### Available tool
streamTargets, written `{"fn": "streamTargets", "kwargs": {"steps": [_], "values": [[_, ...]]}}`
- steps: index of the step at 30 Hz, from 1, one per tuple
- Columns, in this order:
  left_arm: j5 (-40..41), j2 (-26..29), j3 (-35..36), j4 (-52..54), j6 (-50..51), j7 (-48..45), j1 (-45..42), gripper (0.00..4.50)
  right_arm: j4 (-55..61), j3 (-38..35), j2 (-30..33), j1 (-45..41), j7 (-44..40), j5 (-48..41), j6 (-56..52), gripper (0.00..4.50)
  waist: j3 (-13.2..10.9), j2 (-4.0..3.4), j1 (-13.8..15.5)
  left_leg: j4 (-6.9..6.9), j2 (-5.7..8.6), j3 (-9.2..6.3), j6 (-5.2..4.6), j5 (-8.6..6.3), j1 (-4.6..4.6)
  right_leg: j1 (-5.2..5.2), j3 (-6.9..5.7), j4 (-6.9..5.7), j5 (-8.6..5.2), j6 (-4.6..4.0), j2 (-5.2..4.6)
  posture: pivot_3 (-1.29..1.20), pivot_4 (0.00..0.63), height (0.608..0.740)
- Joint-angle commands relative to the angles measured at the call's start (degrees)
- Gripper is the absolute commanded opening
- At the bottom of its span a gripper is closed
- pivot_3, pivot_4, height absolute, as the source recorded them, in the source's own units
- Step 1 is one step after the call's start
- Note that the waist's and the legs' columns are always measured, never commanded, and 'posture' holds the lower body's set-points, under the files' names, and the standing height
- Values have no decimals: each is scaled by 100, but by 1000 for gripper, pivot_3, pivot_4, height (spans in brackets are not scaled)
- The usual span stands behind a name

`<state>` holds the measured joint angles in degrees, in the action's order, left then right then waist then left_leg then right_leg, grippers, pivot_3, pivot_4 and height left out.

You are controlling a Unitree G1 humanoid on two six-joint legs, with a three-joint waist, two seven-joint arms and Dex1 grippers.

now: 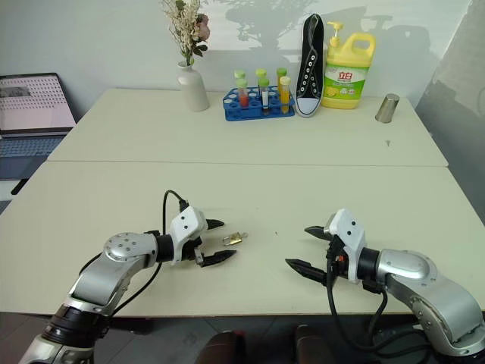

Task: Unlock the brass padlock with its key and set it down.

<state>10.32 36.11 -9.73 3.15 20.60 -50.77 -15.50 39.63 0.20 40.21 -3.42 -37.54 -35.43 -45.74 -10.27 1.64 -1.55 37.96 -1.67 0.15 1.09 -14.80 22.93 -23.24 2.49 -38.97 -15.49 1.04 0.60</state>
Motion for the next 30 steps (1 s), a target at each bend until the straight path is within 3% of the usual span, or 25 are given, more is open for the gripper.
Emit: {"fn": "streamTargets", "kwargs": {"steps": [1,10,13,22,30], "values": [[-122,-58,-146,-68,-154,-108,-154,4500,303,-57,-30,-11,102,-139,-65,4425,0,0,0,0,0,0,0,0,0,0,0,0,0,0,0,0,150,740],[-235,-92,-340,-244,27,-343,-309,4500,383,-33,-41,14,170,-229,-104,4425,1,1,-1,0,0,-1,0,0,-1,1,-1,0,0,0,1,0,150,740],[-261,-69,-396,-252,111,-393,-320,3922,389,-49,-37,11,178,-272,-103,4500,2,1,-2,0,0,0,0,0,-1,2,-1,0,0,0,1,0,150,740],[-311,-21,-440,-237,167,-454,-286,1065,382,-57,-19,19,170,-273,-76,4500,5,1,-2,1,-1,-2,0,0,-5,4,-1,-2,0,0,2,0,150,740],[33,-45,-247,166,-1173,-1097,-310,973,356,-148,50,80,127,-228,-10,4500,4,2,0,0,-2,-1,0,0,1,1,0,0,0,0,2,0,150,740]]}}
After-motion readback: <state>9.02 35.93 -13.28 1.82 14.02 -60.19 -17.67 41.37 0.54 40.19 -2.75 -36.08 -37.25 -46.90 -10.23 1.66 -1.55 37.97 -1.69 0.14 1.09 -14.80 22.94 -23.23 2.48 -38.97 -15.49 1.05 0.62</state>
